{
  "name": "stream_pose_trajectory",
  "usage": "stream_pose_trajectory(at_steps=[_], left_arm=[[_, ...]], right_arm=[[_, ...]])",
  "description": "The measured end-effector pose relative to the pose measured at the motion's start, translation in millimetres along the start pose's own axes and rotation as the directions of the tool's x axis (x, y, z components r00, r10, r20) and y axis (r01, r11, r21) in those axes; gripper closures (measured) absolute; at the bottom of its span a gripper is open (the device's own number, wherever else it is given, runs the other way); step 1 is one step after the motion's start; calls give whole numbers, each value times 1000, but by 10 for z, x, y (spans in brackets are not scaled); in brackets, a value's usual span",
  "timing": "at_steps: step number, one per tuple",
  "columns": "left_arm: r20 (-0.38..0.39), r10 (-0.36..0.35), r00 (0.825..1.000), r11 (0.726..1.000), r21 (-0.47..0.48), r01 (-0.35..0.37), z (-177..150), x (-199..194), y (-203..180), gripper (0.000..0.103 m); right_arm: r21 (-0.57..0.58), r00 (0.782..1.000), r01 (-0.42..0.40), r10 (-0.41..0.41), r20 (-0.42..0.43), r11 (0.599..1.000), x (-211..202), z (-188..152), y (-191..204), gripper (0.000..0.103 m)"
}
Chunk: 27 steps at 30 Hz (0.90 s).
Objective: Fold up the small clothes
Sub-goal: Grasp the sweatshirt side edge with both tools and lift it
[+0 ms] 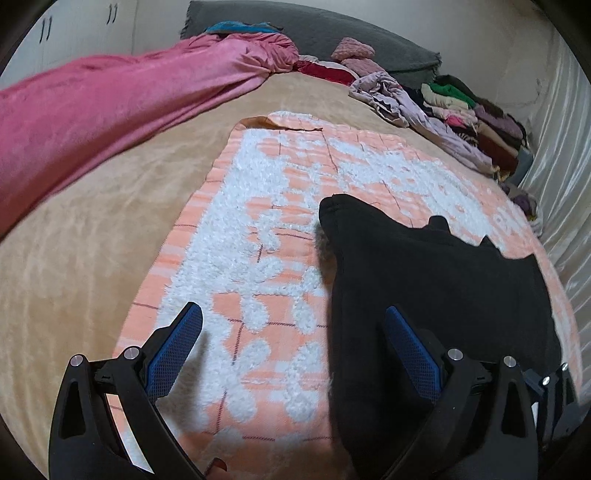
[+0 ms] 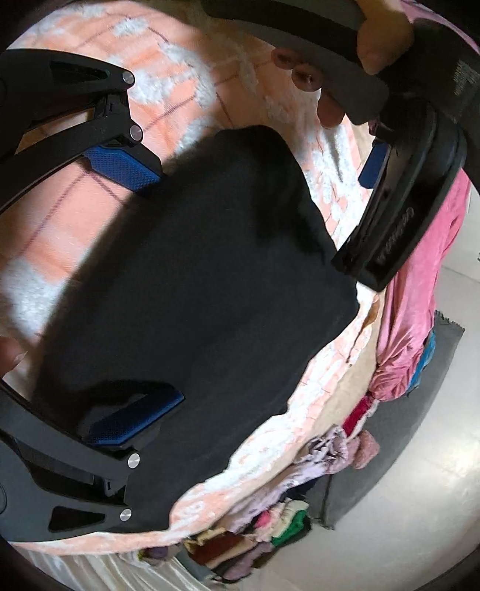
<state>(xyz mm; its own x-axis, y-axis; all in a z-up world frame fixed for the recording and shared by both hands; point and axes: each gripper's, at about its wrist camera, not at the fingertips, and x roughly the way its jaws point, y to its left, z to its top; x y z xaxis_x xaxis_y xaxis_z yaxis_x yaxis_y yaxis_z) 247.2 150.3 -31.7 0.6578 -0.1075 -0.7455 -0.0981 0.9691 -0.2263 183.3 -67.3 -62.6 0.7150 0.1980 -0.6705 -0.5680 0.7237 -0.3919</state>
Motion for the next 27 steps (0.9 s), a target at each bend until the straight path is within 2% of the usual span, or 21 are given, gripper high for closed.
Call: stream_pose_trajectory(at_steps=[2, 4, 6, 7, 9, 11, 12, 16, 19, 23, 24, 25, 26, 27], left_arm=[[-9, -44, 999, 998, -43, 44, 12, 49, 42, 5], [-24, -98, 995, 991, -95, 95, 14, 111, 95, 5], [-32, -144, 989, 982, -132, 138, 16, 160, 127, 5], [-34, -159, 987, 978, -140, 153, 19, 174, 126, 5], [-37, -199, 979, 969, -160, 190, 25, 193, 114, 5], [-40, -246, 969, 955, -180, 235, 28, 216, 96, 5], [-45, -262, 964, 951, -183, 250, 32, 234, 79, 5], [-60, -384, 921, 903, -235, 361, 36, 361, 30, 5], [-79, -366, 927, 920, -183, 347, 56, 405, -112, 5], [-108, -403, 909, 906, -188, 380, 80, 483, -204, 9], [-116, -394, 912, 912, -177, 371, 85, 498, -225, 13], [-122, -383, 916, 917, -165, 362, 90, 510, -250, 28], [-128, -380, 916, 919, -162, 358, 93, 534, -276, 38], [-135, -389, 911, 916, -167, 366, 88, 555, -293, 41]], right_arm=[[-29, 999, 36, -36, 26, 999, -2, 30, 36, 9], [-54, 997, 61, -59, 46, 997, -9, 50, 69, 16], [-73, 997, 54, -50, 66, 996, -35, 51, 93, 38], [-83, 997, 44, -38, 72, 996, -41, 48, 108, 45], [-98, 996, 29, -20, 86, 995, -66, 26, 133, 65], [-98, 994, 26, -16, 110, 995, -116, 17, 138, 80], [-89, 992, 24, -13, 124, 996, -149, 16, 122, 84], [-1, 986, -31, 31, 166, 1000, -261, 9, -46, 92], [86, 978, -128, 112, 174, 988, -282, -6, -214, 93], [115, 974, -162, 140, 177, 980, -287, -17, -247, 93], [114, 974, -162, 140, 176, 980, -278, -17, -245, 92], [112, 974, -161, 140, 175, 981, -284, -21, -234, 92], [108, 975, -161, 141, 172, 981, -266, -14, -235, 92], [107, 975, -160, 140, 170, 981, -262, -15, -226, 92]])
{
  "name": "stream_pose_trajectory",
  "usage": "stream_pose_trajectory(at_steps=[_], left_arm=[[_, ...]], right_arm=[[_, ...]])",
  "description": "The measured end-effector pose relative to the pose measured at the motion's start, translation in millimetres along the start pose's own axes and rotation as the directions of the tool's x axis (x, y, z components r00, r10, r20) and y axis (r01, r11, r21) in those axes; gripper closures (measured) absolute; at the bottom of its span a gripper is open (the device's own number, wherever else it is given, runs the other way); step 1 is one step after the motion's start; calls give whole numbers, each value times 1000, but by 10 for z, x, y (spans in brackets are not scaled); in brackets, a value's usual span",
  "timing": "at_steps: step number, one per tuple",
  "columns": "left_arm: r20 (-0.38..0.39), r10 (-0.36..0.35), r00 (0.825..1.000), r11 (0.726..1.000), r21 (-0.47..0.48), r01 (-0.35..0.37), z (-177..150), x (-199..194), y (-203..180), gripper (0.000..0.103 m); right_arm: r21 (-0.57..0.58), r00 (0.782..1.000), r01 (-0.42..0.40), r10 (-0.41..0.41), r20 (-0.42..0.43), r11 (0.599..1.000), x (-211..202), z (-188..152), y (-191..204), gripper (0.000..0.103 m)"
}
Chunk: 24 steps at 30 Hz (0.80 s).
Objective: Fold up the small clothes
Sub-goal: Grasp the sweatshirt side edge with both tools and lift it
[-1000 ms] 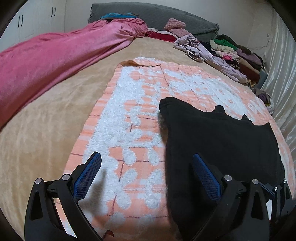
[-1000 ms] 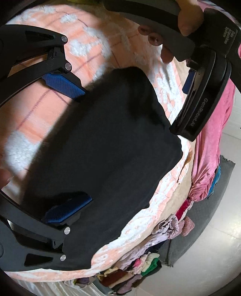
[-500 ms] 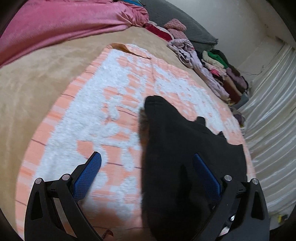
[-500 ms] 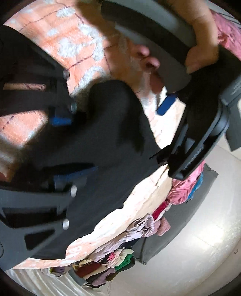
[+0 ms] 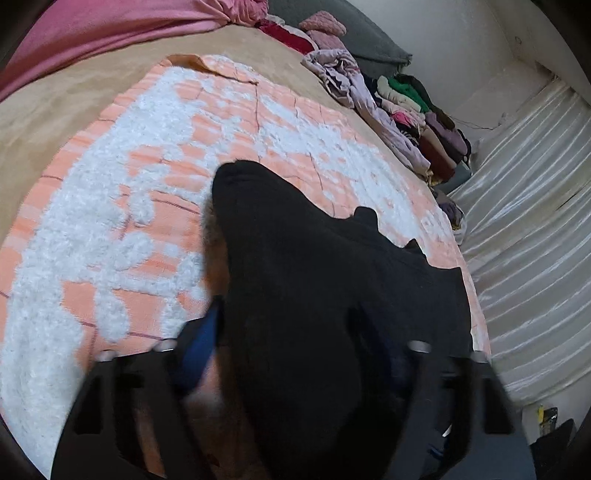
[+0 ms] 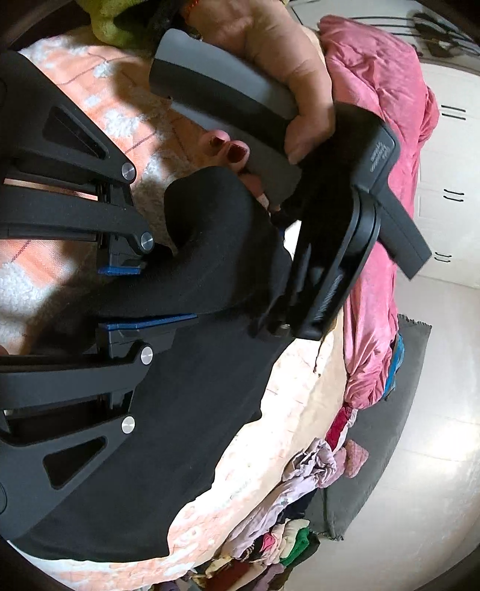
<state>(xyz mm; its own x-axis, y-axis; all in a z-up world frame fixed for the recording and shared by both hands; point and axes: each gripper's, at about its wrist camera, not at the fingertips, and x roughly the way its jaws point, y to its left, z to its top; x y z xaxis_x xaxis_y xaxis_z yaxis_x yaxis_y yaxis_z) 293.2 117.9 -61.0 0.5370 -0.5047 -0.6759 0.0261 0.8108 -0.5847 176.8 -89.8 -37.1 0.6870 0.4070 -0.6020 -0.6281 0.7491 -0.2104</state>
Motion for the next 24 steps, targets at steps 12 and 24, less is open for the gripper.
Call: stream_pose_trajectory(at_steps=[12, 24], left_arm=[[51, -6, 999, 999, 40, 4, -75, -112, -229, 82], [83, 11, 997, 995, 93, -19, 23, -279, -1156, 83]], right_arm=[[28, 1000, 2, -2, -23, 1000, -10, -7, -63, 94], [265, 997, -48, 31, 67, 963, -500, -119, -665, 95]])
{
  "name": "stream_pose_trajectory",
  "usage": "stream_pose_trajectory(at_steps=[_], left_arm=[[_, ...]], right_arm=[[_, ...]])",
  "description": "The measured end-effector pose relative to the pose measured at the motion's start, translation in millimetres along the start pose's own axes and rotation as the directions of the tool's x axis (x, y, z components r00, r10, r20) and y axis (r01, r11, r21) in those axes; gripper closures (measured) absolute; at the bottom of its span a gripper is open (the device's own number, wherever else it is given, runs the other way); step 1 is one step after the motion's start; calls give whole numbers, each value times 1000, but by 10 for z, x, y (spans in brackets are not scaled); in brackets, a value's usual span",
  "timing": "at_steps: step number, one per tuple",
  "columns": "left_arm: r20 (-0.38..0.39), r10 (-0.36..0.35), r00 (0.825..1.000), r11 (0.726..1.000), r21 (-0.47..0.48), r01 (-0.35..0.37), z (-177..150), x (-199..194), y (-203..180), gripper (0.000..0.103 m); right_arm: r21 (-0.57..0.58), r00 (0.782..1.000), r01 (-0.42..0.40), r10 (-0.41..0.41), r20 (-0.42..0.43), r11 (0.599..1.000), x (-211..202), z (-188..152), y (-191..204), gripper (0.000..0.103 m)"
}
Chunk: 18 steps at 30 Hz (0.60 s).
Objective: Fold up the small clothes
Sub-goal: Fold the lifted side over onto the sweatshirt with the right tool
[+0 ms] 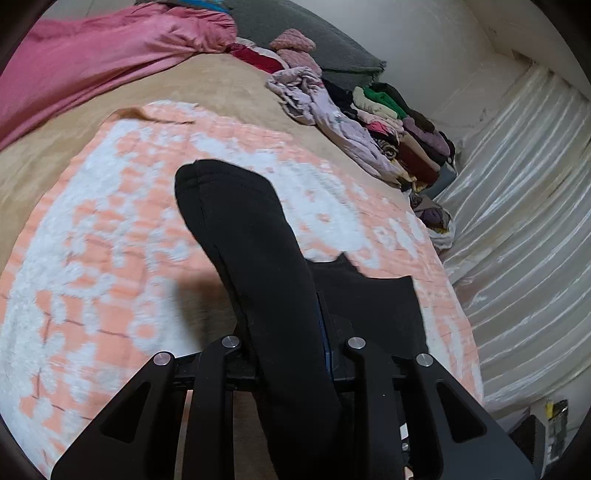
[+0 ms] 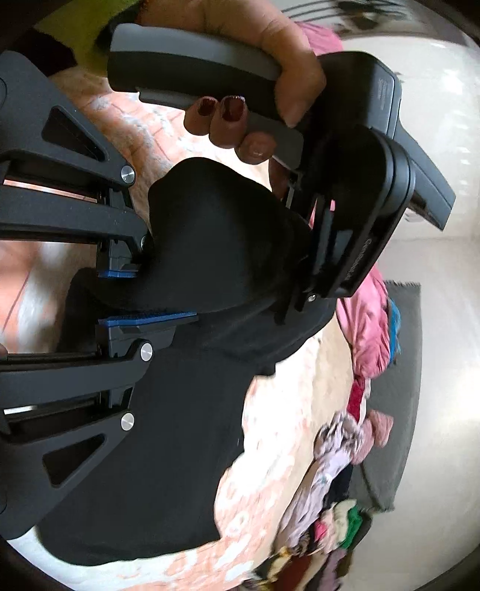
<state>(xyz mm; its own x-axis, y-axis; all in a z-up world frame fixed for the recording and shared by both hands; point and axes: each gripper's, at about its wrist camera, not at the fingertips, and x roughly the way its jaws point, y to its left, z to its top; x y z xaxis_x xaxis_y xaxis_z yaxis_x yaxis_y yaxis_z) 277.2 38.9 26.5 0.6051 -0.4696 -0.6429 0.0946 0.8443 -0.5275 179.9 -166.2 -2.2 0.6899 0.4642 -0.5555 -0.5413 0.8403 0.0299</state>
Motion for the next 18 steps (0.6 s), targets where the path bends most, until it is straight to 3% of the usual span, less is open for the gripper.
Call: stream_pose_trajectory(at_steps=[11, 18], left_arm=[[-78, 78, 994, 988, 137, -67, 25, 548, -1253, 82], [-137, 150, 979, 971, 205, -120, -127, 1060, -1759, 81]], right_arm=[[246, 999, 14, -26, 44, 969, -432, -168, -900, 95], [346, 998, 43, -56, 27, 937, -498, -410, -1306, 95]])
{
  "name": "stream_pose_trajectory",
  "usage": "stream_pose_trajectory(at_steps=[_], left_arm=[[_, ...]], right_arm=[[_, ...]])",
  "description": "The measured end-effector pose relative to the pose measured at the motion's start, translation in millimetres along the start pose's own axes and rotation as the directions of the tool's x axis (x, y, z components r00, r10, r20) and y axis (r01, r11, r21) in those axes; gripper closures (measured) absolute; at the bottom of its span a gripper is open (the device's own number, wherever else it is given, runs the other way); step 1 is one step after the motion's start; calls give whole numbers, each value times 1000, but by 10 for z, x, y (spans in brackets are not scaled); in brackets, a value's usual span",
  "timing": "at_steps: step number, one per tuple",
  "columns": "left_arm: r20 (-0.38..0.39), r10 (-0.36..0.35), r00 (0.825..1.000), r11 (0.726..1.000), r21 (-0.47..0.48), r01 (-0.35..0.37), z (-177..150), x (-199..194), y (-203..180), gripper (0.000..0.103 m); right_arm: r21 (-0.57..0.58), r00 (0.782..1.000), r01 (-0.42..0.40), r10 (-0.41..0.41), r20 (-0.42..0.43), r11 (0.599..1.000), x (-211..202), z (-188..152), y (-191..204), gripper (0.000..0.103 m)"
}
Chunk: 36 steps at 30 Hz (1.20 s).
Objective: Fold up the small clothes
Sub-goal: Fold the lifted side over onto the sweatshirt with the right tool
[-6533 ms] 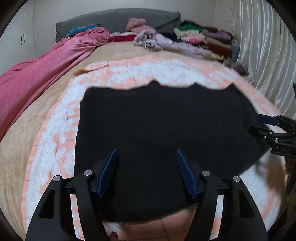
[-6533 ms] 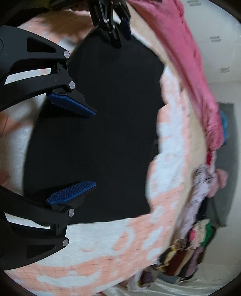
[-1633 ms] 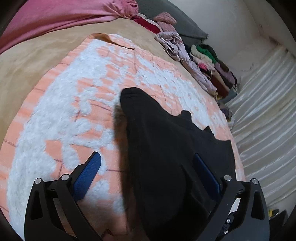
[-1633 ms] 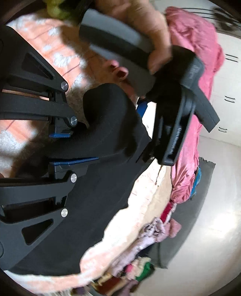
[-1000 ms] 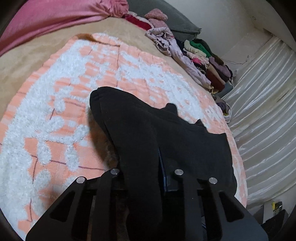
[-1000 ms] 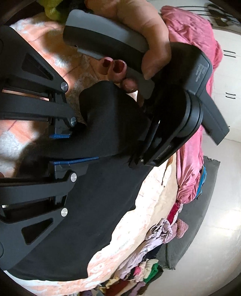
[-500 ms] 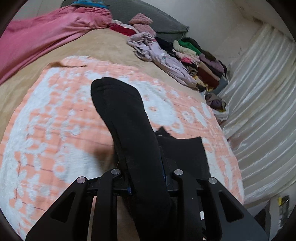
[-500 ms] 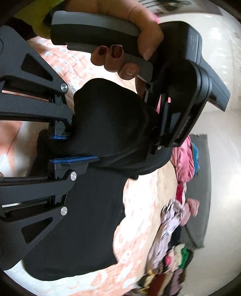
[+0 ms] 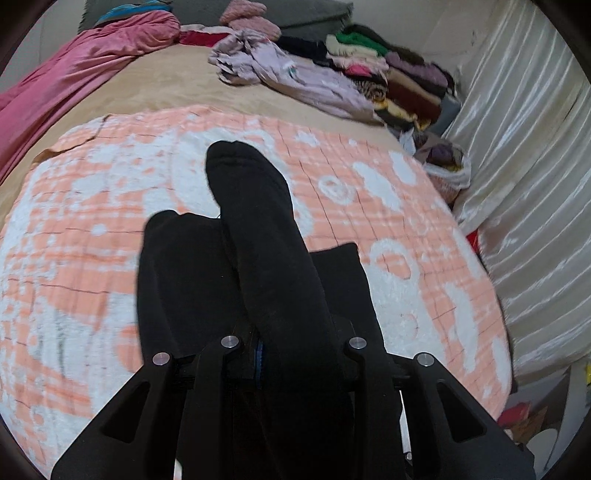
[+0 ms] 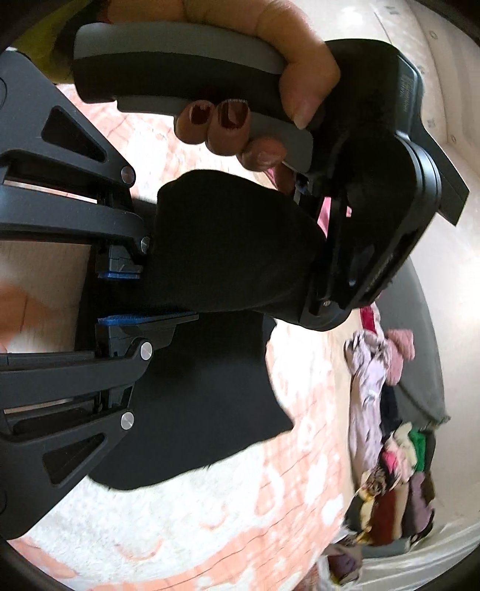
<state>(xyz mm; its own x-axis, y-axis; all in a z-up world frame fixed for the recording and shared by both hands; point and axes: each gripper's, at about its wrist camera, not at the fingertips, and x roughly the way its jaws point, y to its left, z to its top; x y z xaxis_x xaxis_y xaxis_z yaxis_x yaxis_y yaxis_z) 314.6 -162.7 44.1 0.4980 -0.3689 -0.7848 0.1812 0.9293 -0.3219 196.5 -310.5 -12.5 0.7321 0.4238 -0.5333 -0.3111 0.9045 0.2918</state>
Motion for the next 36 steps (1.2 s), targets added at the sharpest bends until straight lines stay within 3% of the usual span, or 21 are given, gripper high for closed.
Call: stream_pose_trajectory(at_steps=[6, 12, 13, 14, 16, 17, 22, 27, 32, 36], left_arm=[[-54, 57, 997, 998, 34, -55, -39, 369, -220, 77], [-75, 42, 996, 998, 56, -38, -66, 523, -312, 62], [-75, 39, 996, 997, 63, -34, -67, 527, -317, 58], [-77, 21, 997, 998, 63, -16, -65, 523, -318, 45], [-63, -86, 994, 996, 22, 88, -43, 431, -277, 26], [-45, -128, 991, 992, 6, 128, -30, 358, -253, 26], [82, -123, 989, 992, 12, 122, -45, -78, -95, 27], [183, -48, 982, 999, -6, 50, -262, -467, 277, 27], [207, 26, 978, 999, -35, -19, -536, -665, 637, 26], [196, 65, 978, 998, -30, -61, -734, -682, 777, 26]], right_arm=[[147, 998, -11, 19, -52, 989, 79, -46, -301, 95], [268, 995, -42, 66, -81, 963, 151, -83, -532, 92], [281, 994, -47, 72, -82, 959, 161, -79, -553, 91], [291, 994, -48, 75, -82, 956, 165, -82, -563, 90], [304, 994, -39, 69, -88, 952, 183, -91, -581, 90], [313, 994, -29, 61, -92, 949, 189, -100, -591, 88], [413, 992, -27, 74, -99, 910, 162, -122, -705, 84], [418, 998, -16, 42, -53, 908, -33, -38, -707, 70], [374, 1000, -5, 7, -3, 928, -152, 98, -708, 67], [405, 1000, -4, 9, -11, 914, -159, 75, -851, 67]])
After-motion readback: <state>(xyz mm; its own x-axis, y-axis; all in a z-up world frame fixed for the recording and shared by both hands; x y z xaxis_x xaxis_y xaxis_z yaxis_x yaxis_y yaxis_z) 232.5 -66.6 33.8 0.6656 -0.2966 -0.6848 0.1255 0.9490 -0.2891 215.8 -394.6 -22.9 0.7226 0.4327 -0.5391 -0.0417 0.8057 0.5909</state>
